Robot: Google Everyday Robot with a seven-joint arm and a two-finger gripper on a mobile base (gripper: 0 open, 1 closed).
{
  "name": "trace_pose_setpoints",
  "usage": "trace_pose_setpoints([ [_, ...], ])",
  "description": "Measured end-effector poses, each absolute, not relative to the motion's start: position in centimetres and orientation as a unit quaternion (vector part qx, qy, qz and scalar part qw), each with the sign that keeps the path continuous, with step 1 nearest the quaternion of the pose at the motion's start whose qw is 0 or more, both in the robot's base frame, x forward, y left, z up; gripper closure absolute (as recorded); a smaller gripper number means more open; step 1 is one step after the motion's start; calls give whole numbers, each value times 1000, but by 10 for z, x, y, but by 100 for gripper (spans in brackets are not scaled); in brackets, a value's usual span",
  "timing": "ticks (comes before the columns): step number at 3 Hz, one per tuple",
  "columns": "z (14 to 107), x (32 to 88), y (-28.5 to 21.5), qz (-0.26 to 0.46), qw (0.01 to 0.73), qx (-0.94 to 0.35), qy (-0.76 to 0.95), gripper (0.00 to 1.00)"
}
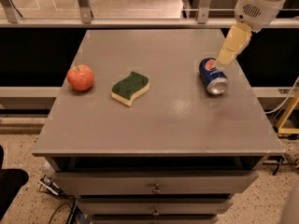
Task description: Place pepsi can upright
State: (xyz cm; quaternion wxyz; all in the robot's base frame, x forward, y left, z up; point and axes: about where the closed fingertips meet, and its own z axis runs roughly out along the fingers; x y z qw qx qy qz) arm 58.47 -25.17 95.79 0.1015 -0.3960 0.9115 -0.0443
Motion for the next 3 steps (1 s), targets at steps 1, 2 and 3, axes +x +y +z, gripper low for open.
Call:
trace_pose_setpoints([
  [1,943,623,-260,-50,94,-291,951,0],
  [2,930,626,-268,-39,83,-198,976,0],
  [3,904,631,-262,-16,88,-134,987,0],
])
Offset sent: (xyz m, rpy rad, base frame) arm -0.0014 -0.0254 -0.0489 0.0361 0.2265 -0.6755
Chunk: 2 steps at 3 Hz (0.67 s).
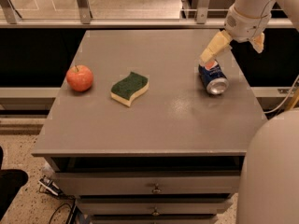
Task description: Place pepsi can upright
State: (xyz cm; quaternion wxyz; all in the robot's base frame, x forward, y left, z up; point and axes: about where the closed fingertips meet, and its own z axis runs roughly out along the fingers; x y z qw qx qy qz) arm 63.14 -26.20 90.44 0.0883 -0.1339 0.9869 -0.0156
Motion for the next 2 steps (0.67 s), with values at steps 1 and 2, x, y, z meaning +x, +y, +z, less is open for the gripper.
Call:
trace_pose_setpoints([
  [1,897,637,-253,-20,85,-135,987,0],
  [2,882,637,-243,-20,70,-133,988,0],
])
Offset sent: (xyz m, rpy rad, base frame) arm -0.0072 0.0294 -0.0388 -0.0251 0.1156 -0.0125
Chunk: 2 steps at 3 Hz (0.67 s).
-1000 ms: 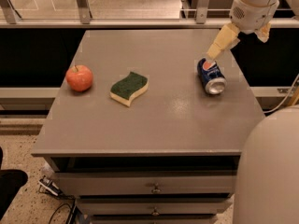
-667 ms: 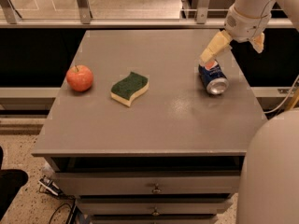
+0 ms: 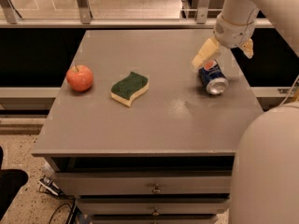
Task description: Place pepsi can upright
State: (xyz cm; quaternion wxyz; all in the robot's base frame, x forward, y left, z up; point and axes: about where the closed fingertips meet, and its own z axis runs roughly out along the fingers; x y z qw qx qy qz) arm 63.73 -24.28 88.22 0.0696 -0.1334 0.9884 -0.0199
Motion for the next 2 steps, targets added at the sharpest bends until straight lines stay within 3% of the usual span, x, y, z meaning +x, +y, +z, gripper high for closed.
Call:
trace_pose_setpoints([
  [2,849,631,-231,-3,47,-141,989,0],
])
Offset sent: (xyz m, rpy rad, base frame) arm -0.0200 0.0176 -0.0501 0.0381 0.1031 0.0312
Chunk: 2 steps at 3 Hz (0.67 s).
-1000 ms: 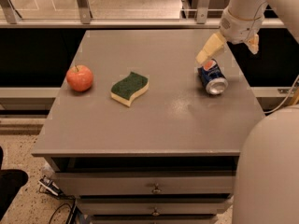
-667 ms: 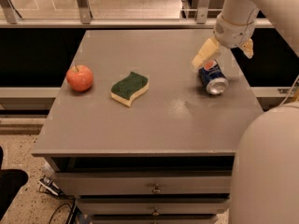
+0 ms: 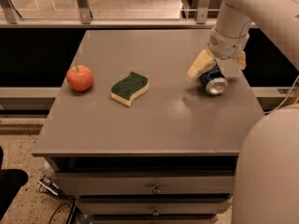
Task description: Place pepsi can upright
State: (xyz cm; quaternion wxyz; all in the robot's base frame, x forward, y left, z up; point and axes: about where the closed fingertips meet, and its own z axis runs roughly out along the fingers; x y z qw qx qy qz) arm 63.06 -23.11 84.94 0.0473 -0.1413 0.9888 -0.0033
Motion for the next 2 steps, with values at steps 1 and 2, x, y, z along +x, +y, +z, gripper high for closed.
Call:
trace_pose_setpoints([
  [1,835,628,-224,2,42,-150,988,17],
  [2,833,630,-223,3,44,-151,988,39],
])
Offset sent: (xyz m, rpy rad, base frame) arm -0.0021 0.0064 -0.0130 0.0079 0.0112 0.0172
